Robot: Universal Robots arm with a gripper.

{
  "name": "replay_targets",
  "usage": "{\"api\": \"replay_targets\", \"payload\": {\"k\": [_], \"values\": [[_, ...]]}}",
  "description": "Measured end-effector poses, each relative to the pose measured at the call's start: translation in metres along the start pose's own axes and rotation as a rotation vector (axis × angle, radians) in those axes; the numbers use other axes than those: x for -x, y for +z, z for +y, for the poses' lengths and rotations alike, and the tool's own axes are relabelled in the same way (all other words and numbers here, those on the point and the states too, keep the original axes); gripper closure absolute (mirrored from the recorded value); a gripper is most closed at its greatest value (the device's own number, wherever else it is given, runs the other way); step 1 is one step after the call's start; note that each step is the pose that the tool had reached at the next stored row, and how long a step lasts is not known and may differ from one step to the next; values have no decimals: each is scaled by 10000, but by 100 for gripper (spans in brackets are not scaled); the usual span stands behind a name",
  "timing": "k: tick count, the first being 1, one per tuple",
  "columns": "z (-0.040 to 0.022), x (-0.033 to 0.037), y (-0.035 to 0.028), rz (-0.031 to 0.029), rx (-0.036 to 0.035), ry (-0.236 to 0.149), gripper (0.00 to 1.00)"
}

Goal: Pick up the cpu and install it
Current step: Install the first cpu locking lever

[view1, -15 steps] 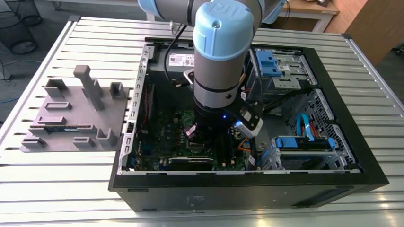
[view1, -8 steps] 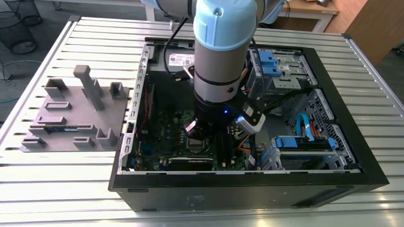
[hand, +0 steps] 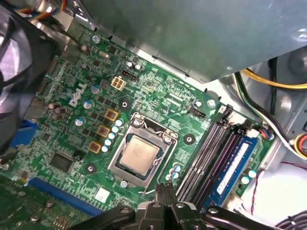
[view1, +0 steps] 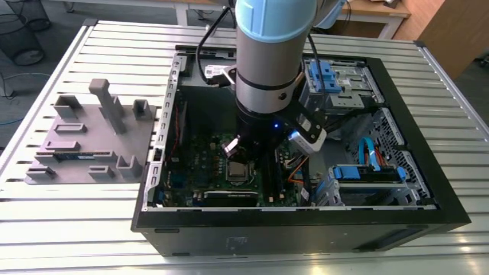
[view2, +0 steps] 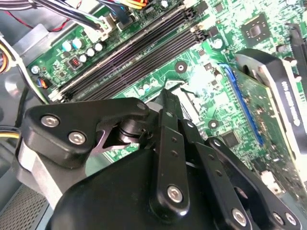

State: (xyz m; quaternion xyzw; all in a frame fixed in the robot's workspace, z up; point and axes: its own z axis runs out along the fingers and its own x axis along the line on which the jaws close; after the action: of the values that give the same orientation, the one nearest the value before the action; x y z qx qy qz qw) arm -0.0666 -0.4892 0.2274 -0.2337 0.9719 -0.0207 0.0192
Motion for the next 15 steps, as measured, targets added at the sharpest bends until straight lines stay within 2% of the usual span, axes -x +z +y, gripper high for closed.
{"api": "replay_targets", "payload": {"k": [4, 5, 6, 8, 9, 13, 15], "values": [[0, 0, -3, 0, -5, 3, 89], [0, 0, -4, 27, 6, 3, 89], [0, 1, -3, 136, 56, -1, 89], [-2, 5, -1, 412, 185, -12, 89], [-2, 5, -1, 477, 215, -14, 89], [-2, 5, 0, 494, 226, -15, 89], [9, -18, 0, 473, 221, -15, 89]]}}
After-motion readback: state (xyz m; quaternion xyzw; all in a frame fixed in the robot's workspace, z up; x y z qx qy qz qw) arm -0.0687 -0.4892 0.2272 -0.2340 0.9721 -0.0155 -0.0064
